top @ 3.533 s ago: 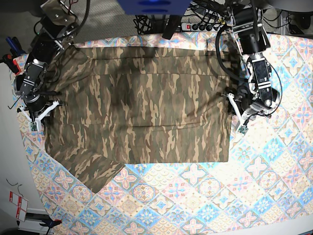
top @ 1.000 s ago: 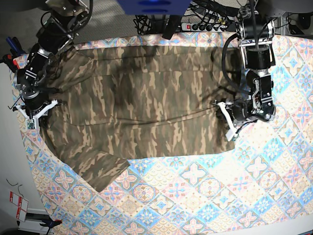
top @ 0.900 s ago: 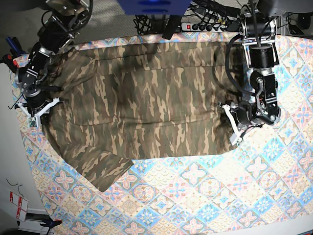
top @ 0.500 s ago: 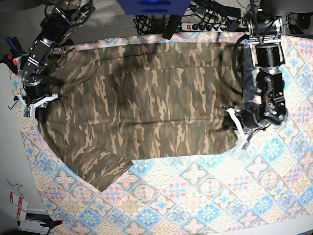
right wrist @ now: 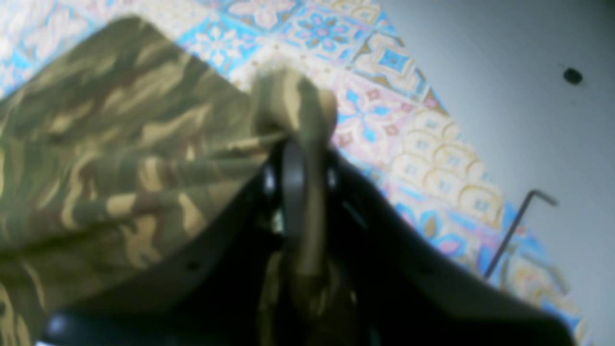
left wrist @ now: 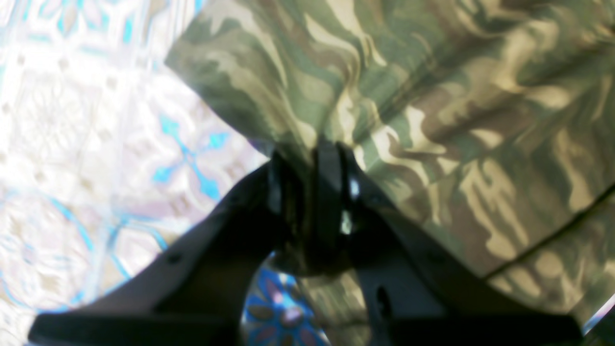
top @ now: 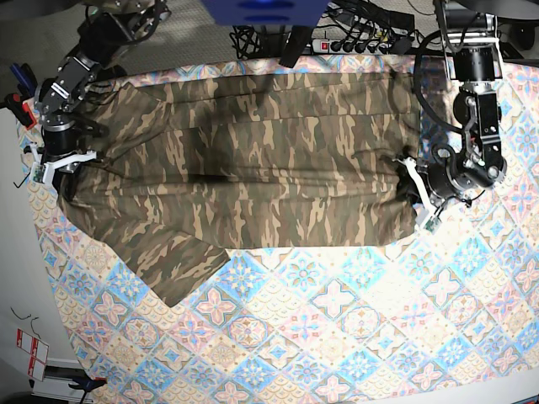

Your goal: Fold the T-shirt properly

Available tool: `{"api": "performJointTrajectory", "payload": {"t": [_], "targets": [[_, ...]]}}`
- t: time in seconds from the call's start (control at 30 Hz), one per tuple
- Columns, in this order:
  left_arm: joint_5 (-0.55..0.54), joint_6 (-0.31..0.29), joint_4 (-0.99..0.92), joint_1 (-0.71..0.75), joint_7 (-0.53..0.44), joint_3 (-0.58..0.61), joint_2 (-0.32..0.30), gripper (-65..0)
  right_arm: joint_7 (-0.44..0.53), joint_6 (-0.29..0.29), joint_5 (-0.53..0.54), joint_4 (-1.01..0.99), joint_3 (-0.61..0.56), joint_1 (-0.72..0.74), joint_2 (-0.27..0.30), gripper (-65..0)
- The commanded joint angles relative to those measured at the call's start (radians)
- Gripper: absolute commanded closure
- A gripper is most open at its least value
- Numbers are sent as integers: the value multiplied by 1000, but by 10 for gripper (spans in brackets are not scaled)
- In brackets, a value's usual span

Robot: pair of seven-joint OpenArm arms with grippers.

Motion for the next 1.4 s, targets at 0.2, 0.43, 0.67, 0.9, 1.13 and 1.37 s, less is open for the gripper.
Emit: {"api": "performJointTrajectory", "payload": {"t": [0.2, 0.43, 0.67, 0.9, 1.13, 1.37], "targets": [[157, -2, 17, 27, -69, -4, 11, -80, 21, -5, 13, -5, 48, 5, -2, -17], [408, -2, 16, 20, -63, -29, 102, -84, 21, -5, -108, -35, 55, 6, -30, -91], [551, -2, 25, 1, -69, -104, 196, -84, 24, -5, -136, 0, 78, 6, -51, -329], [549, -2, 68, -45, -67, -202, 243, -205, 28, -5, -134, 69, 129, 60, -50, -389], [554, -2, 155, -37, -67, -216, 272, -412, 28, -5, -134, 132, 243, 184, -51, -389], [551, -2, 155, -45, -69, -224, 272, -461, -55, -5, -217, 89, 143, 253, -43, -389]]}}
